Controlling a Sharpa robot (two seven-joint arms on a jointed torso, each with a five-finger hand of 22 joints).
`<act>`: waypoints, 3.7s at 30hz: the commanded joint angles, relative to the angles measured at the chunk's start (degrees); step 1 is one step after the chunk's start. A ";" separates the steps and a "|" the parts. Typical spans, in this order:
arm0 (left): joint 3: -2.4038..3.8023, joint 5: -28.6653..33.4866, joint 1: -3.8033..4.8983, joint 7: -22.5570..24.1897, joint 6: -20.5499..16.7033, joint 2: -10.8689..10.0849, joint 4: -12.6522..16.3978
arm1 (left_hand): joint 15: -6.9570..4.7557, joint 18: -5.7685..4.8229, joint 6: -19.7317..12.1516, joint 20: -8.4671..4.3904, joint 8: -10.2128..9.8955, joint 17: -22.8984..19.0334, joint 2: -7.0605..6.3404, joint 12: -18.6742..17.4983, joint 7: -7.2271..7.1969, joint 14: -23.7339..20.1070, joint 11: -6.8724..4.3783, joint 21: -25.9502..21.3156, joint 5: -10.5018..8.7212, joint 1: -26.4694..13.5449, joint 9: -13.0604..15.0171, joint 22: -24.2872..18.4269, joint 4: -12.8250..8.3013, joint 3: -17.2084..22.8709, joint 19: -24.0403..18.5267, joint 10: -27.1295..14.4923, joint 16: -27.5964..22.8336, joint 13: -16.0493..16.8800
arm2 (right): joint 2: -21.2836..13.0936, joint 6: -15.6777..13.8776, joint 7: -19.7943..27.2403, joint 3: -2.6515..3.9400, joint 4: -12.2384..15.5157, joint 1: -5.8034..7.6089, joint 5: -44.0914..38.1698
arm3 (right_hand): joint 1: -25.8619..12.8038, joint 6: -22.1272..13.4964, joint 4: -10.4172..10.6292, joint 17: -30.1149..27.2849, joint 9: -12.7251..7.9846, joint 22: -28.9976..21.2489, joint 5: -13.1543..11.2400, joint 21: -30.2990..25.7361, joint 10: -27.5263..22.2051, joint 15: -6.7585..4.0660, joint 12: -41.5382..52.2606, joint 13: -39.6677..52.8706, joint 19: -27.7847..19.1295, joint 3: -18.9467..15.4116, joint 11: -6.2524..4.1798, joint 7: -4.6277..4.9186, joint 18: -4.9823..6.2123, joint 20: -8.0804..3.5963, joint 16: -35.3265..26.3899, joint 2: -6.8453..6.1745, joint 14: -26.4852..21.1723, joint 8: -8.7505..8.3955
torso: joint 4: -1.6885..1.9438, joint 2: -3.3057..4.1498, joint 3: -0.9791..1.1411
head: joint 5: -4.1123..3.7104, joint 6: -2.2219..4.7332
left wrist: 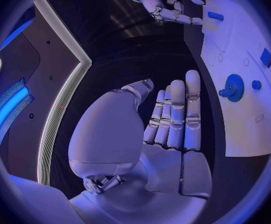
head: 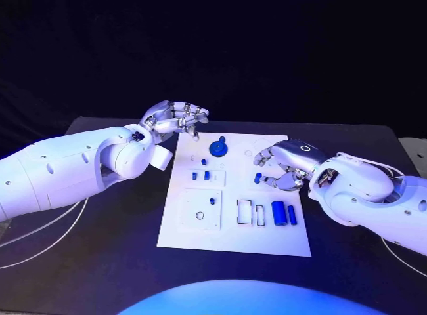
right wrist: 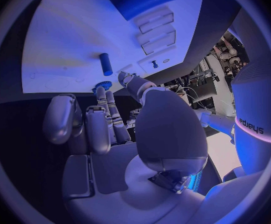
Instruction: Assemble the parts on the task board
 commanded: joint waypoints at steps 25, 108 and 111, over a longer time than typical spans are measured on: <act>0.03 0.18 0.02 0.33 1.20 0.00 -0.02 | 0.18 0.35 -0.38 0.23 -0.16 -0.08 0.09 0.37 0.06 -0.44 -0.03 -0.27 0.13 0.48 0.03 -0.09 -0.03 0.22 0.00 -0.54 -0.10 0.12 | 3.73 5.75 -0.28 -0.44 -4.84 -1.02 -1.20 | 2.84 6.74 1.05 0.91 0.55 2.62 -1.97 2.62 8.42 -0.94 4.52 -1.21 1.67 2.83 -1.62 -0.43 0.08 -1.08 0.63 3.96 2.21 1.61 | 0.12 0.08 0.01 | -0.06 -0.18; 0.03 0.18 0.02 -0.03 1.99 1.49 -0.92 | 0.15 0.37 -0.40 0.22 0.08 -0.08 0.35 0.88 0.04 -0.59 -0.06 -0.47 0.15 0.64 0.16 -0.23 -0.13 0.36 0.12 -0.75 0.00 0.28 | 16.81 0.87 -1.00 -1.51 -1.37 -7.39 -2.58 | 2.91 9.72 1.48 1.79 2.32 3.18 -4.20 2.92 12.05 -1.89 4.55 -0.86 2.10 4.05 -2.69 -1.34 -0.03 -2.08 1.39 5.05 2.53 4.19 | 0.12 0.06 0.01 | 1.50 -1.28; 0.03 0.18 0.02 -0.03 1.99 1.48 -0.90 | 0.15 0.37 -0.40 0.22 0.08 -0.08 0.35 0.88 0.04 -0.59 -0.06 -0.47 0.15 0.64 0.16 -0.23 -0.13 0.36 0.12 -0.75 0.00 0.28 | 17.00 1.10 -1.14 -1.52 -1.69 -7.48 -2.87 | 2.92 9.73 1.47 1.78 2.34 3.12 -4.17 2.85 12.07 -1.89 4.54 -0.85 2.08 4.06 -2.69 -1.34 -0.01 -2.08 1.39 5.06 2.53 4.20 | 0.16 0.10 0.00 | 1.61 -1.34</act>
